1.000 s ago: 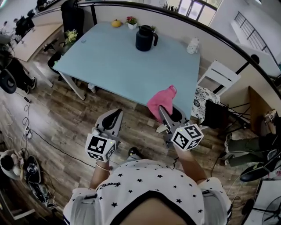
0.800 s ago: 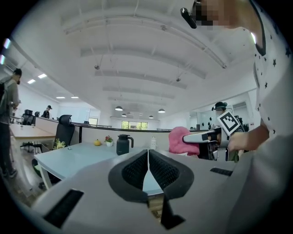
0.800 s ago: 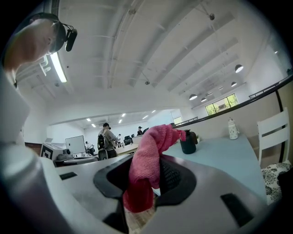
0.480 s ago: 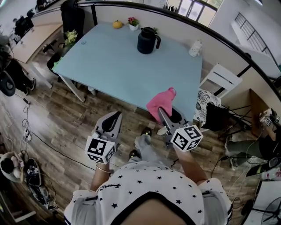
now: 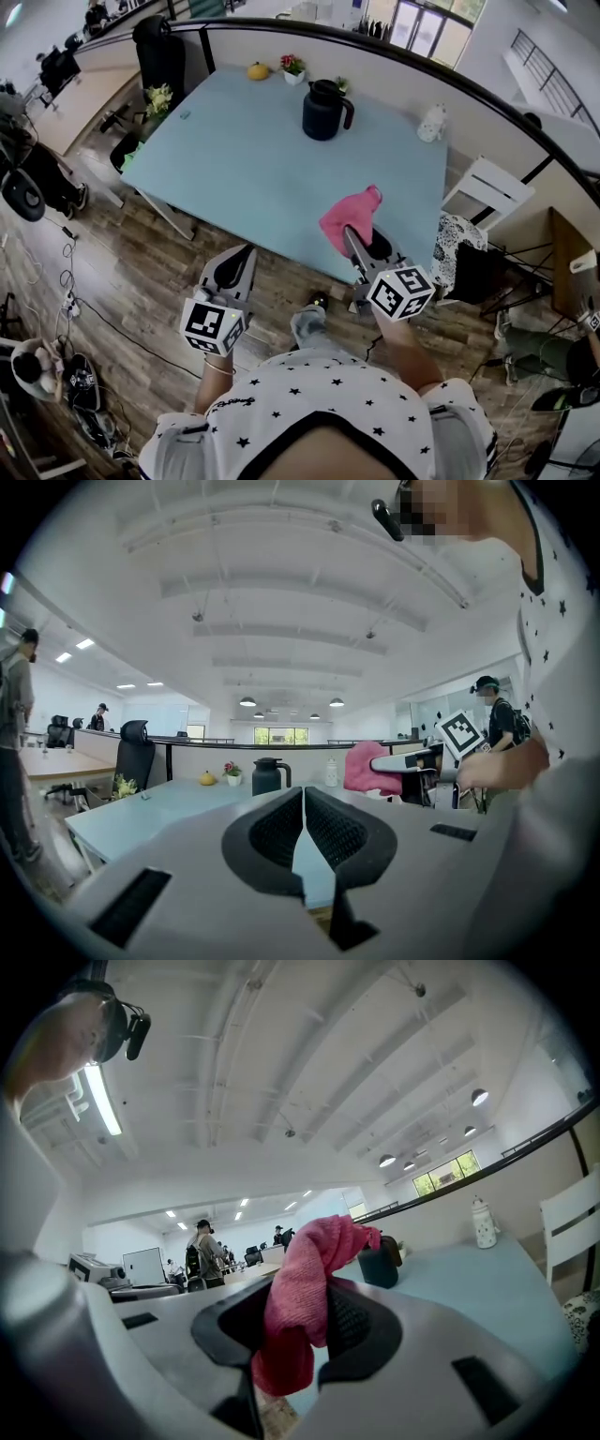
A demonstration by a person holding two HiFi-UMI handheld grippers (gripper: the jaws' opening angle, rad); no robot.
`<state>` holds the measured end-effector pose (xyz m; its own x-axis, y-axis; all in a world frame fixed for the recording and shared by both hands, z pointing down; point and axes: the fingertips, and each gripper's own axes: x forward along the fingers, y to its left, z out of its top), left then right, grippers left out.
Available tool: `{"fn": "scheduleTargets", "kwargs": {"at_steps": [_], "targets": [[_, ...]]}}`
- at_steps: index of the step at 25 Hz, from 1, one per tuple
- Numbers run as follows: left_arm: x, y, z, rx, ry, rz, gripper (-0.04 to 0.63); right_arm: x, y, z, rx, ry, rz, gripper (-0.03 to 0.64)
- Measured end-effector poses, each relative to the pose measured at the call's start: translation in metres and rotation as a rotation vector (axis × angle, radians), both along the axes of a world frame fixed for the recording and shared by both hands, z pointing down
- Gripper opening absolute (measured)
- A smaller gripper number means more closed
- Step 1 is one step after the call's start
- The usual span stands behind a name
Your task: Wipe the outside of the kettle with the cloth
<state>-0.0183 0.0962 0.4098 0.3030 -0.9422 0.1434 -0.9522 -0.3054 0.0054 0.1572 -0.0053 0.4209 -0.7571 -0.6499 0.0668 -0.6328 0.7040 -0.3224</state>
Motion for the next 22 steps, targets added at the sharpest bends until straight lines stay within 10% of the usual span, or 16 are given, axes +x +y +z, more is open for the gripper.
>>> {"fn": "scheduleTargets", "kwargs": {"at_steps": [22], "targets": [[-0.039,-0.201,-0.004,-0.005,-0.005,0.027,0.031,-0.007,-0.223,0.01,-0.003,0.046,0.167,0.133]]}}
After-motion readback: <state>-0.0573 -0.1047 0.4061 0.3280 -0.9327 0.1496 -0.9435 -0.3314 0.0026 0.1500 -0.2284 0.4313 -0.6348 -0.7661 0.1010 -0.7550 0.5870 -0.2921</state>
